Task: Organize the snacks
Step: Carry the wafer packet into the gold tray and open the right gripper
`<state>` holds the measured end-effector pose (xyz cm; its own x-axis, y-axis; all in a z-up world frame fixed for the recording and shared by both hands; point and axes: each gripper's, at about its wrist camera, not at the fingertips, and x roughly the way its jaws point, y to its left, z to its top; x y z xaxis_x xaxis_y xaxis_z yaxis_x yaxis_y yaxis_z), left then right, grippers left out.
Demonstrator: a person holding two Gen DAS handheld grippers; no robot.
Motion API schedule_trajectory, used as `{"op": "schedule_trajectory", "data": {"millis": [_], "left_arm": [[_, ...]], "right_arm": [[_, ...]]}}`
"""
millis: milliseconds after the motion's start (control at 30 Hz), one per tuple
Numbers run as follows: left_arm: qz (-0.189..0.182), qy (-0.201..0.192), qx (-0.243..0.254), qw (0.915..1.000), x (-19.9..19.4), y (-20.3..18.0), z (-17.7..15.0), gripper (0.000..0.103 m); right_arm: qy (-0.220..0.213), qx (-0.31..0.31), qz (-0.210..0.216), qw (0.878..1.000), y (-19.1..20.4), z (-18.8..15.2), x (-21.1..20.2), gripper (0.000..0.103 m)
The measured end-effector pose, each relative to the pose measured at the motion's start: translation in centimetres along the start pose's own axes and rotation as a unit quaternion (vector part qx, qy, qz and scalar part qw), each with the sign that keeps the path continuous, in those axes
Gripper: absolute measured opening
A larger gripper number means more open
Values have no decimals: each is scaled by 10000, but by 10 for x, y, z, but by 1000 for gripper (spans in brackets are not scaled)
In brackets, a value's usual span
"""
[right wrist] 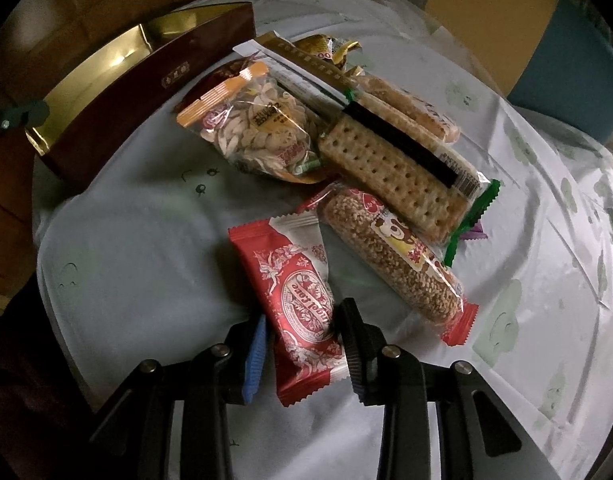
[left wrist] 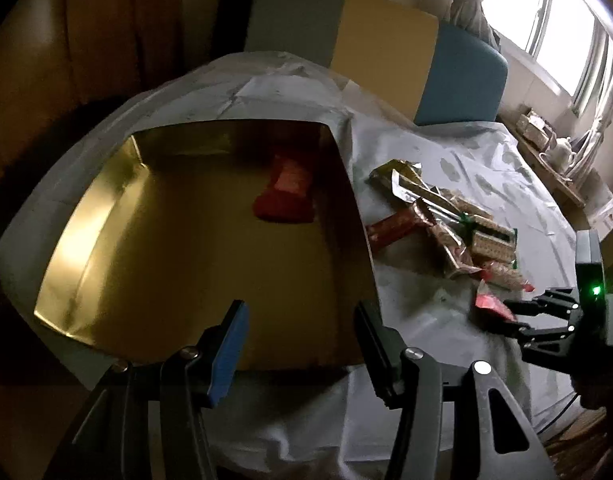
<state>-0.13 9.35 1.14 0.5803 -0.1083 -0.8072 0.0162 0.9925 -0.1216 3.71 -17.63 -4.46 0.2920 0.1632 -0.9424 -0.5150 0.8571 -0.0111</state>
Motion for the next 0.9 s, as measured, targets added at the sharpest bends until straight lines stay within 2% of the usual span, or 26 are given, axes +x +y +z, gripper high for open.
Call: {"op": "schedule_trajectory", "data": {"millis": [333,533,700,900], "left_arm": [[122,-160,-162,9997,-13,15,-3,56],[174,-200,-244,9993,-14,25,-5,56],[184,-162,-321,9992,-12,30,-7,56],[194,-185,-343,9991,-13,33,-8,56]], "right_arm": [[289,-25,-430,9987,26,6,-1,30],[144,330,-153,9992,45,7,-13,30],[-272,797,300,9960,57,8,-39,29],[-741,918,786,9899,82,34,-62,29]]}}
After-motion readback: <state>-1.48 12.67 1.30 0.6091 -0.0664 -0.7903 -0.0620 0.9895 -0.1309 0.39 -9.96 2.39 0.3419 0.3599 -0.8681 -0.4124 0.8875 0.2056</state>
